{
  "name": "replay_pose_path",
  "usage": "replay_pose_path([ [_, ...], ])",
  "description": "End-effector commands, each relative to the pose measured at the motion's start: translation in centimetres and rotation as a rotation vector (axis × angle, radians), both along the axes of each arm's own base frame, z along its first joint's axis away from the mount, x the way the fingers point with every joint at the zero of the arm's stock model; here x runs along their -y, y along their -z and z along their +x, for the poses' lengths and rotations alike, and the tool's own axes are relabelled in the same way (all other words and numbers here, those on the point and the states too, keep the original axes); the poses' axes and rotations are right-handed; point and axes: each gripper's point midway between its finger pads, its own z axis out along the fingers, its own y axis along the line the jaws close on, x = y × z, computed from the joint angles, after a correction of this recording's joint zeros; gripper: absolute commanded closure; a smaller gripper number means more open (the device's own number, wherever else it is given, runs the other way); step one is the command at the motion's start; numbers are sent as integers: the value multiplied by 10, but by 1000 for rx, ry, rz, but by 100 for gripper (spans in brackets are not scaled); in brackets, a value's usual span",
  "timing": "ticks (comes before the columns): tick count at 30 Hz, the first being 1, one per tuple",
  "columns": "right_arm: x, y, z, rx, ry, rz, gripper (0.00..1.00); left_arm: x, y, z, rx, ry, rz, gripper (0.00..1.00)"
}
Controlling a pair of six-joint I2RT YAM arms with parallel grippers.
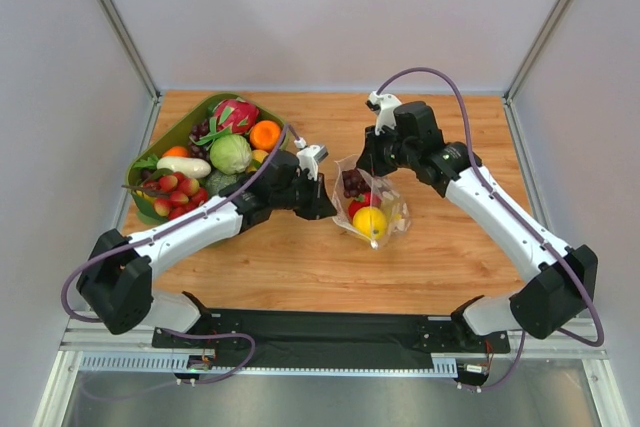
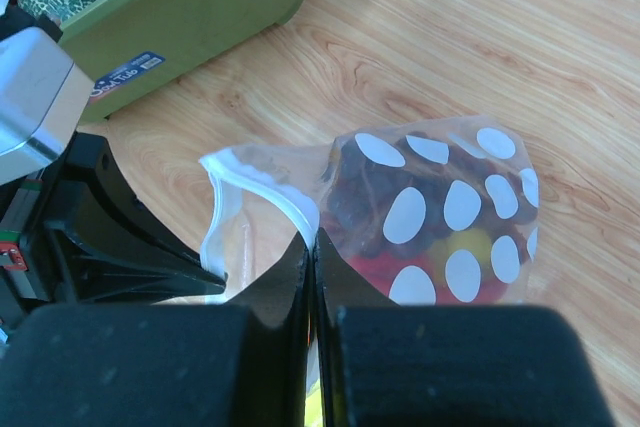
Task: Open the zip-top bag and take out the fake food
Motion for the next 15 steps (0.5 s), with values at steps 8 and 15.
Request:
replay_pose_path([
  [8, -9, -11, 14, 58, 43, 15, 100, -64, 3, -11, 37, -152, 221, 100],
  [15, -36, 0, 2, 36, -19, 0, 100, -79, -30, -16, 182, -133, 217, 72],
])
